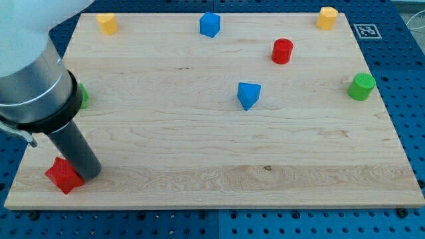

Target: Move your arm closer to the blue triangle

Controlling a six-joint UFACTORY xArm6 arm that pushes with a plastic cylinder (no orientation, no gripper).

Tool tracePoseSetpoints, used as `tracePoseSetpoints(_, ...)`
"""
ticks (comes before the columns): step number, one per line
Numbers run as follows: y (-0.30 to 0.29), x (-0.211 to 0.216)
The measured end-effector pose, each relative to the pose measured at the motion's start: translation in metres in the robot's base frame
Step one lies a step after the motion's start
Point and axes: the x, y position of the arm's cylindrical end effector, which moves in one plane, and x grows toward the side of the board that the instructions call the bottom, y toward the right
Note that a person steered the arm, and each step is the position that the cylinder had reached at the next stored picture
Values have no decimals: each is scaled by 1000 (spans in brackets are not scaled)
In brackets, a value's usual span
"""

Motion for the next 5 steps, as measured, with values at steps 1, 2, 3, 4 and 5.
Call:
tracePoseSetpoints(1, 1, 0)
tracePoseSetpoints(2, 1, 0)
tracePoseSetpoints(3, 1, 1)
tracePoseSetpoints(4, 1, 16)
tracePoseSetpoints(5, 1, 28)
